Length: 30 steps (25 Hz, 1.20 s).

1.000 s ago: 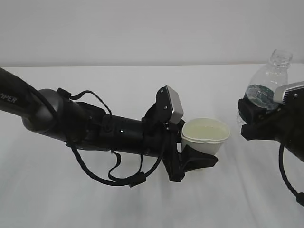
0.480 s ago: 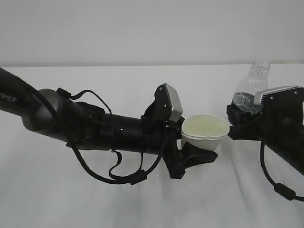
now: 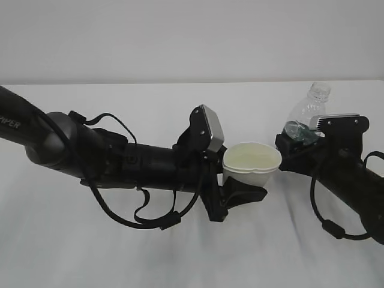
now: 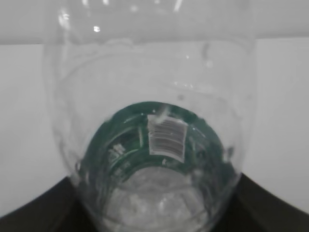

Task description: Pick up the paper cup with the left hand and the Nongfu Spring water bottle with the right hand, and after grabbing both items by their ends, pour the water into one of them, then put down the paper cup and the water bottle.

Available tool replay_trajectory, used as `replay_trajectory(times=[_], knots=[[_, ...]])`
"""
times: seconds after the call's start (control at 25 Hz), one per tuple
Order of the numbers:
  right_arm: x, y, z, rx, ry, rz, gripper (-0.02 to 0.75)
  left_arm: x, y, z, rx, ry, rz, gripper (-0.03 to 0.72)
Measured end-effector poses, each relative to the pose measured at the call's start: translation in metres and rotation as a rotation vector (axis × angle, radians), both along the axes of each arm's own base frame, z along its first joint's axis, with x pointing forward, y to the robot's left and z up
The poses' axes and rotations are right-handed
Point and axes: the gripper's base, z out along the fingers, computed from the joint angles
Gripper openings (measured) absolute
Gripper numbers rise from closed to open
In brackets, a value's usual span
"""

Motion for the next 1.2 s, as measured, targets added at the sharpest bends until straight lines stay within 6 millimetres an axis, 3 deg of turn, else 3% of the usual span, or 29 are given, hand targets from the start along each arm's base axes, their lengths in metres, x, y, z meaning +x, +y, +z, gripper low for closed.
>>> replay_trajectory(times=[0.72, 1.2], knots=[[0.002, -0.001, -0.003, 0.017, 0.010, -0.024, 0.446, 0.003, 0.003, -0.001, 0.007, -0.003, 0.012, 0.432], [-0.014, -0.004, -0.009, 0.017, 0.037, -0.024, 0.446, 0.003, 0.003, -0.001, 0.007, -0.003, 0.012, 0.430]])
